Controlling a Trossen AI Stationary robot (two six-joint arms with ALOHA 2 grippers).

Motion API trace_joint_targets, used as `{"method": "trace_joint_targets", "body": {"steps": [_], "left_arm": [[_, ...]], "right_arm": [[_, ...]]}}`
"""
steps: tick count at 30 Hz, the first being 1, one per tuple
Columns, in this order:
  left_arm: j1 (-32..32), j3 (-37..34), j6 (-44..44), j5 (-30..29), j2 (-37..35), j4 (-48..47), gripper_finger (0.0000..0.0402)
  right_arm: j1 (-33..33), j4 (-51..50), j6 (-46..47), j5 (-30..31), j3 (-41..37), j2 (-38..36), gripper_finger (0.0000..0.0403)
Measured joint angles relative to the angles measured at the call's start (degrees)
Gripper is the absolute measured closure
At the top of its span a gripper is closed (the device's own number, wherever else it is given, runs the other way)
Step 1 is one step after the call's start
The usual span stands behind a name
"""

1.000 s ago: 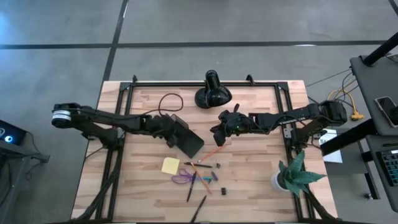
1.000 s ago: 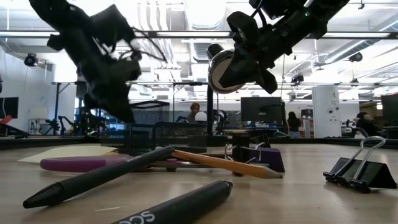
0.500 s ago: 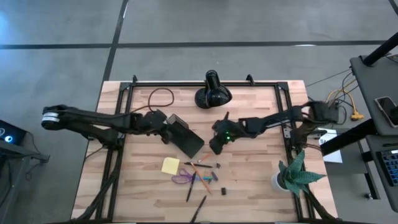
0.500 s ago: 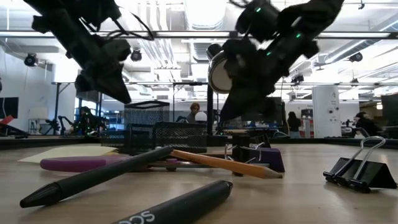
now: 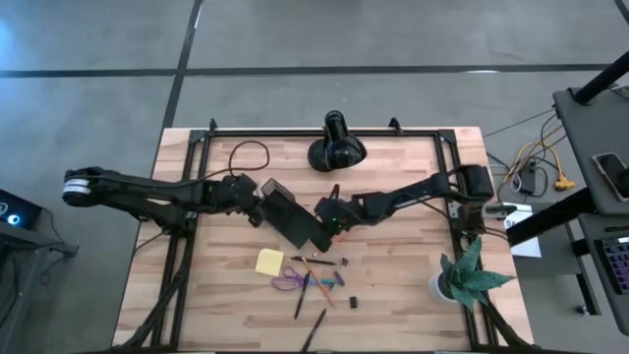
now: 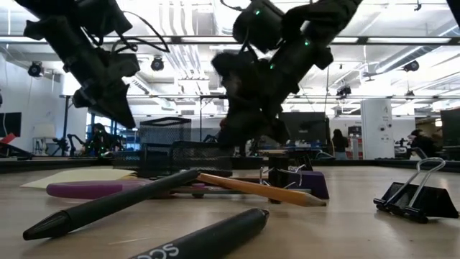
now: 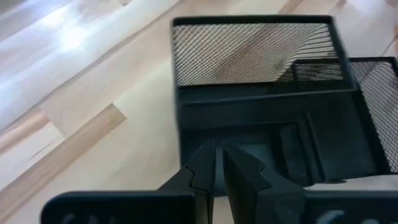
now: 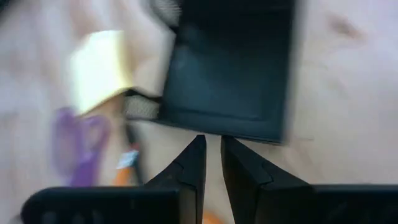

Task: Pick and place office supplies into organizer
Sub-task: Prepare the black desk organizer

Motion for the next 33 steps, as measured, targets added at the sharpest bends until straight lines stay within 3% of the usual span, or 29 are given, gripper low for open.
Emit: {"method": "trace_joint_targets", "body": {"steps": [5, 9, 19, 33], "left_arm": [[0.00, -0.09, 1.09, 0.00, 0.24, -0.11, 0.0388], [0.00, -0.14, 1.71, 0.01, -0.21, -0.18, 0.0388], [-0.02, -1.27, 5.78, 0.13, -0.55, -1.19, 0.0388], [0.02, -10.60, 8.61, -0.48, 1.96, 14.32, 0.0388]], "right_arm": [[-0.97, -5.25, 3.91, 15.16, 2.40, 0.72, 0.0360], [-2.51, -5.32, 5.56, 21.49, 2.85, 0.56, 0.0360], [-1.61, -7.08, 9.67, 18.38, 3.71, -1.66, 0.0360], [-0.13, -6.94, 13.19, 18.10, 4.32, -1.66, 0.0360]]}}
